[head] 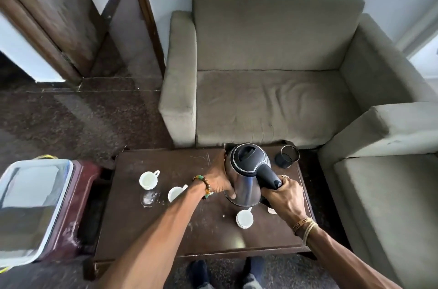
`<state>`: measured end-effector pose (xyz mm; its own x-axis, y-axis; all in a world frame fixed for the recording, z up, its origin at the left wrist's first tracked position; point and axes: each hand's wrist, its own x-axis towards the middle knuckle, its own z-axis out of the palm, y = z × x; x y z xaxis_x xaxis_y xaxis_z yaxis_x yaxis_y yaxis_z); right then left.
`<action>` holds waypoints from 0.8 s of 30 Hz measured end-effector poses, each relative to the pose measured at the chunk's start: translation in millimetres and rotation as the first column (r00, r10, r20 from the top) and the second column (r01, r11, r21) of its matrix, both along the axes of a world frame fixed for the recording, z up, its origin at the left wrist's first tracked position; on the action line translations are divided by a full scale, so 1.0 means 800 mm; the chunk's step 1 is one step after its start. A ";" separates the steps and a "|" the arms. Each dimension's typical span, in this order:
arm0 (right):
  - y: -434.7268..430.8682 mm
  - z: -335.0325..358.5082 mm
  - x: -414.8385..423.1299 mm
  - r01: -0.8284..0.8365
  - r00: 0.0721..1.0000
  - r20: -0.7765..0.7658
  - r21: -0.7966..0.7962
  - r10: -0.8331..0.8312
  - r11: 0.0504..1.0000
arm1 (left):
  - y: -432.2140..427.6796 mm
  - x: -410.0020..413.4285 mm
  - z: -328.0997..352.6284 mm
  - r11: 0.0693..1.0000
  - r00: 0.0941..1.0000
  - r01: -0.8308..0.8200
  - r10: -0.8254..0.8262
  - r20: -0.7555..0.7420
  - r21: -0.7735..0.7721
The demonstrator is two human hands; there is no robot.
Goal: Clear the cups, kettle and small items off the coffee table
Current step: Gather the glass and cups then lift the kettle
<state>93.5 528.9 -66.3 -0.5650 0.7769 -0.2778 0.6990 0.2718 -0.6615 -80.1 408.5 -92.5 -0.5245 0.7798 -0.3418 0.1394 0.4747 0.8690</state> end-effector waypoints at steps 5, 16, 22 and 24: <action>0.030 -0.004 -0.013 -0.175 0.983 0.020 -0.164 0.181 0.971 | -0.002 0.006 -0.028 0.997 0.996 -0.069 0.070 0.062 -0.028; 0.092 -0.003 -0.056 -0.221 0.918 0.179 -0.512 0.355 0.830 | 0.022 0.020 -0.061 0.973 0.982 -0.188 0.190 0.003 -0.133; 0.107 -0.008 -0.073 -0.166 0.864 0.294 -0.600 0.409 0.782 | 0.039 0.023 -0.069 0.987 0.988 -0.149 0.146 -0.048 -0.062; 0.108 -0.011 -0.075 -0.168 0.848 0.325 -0.584 0.419 0.794 | 0.043 0.024 -0.070 0.986 0.986 -0.154 0.150 -0.073 -0.057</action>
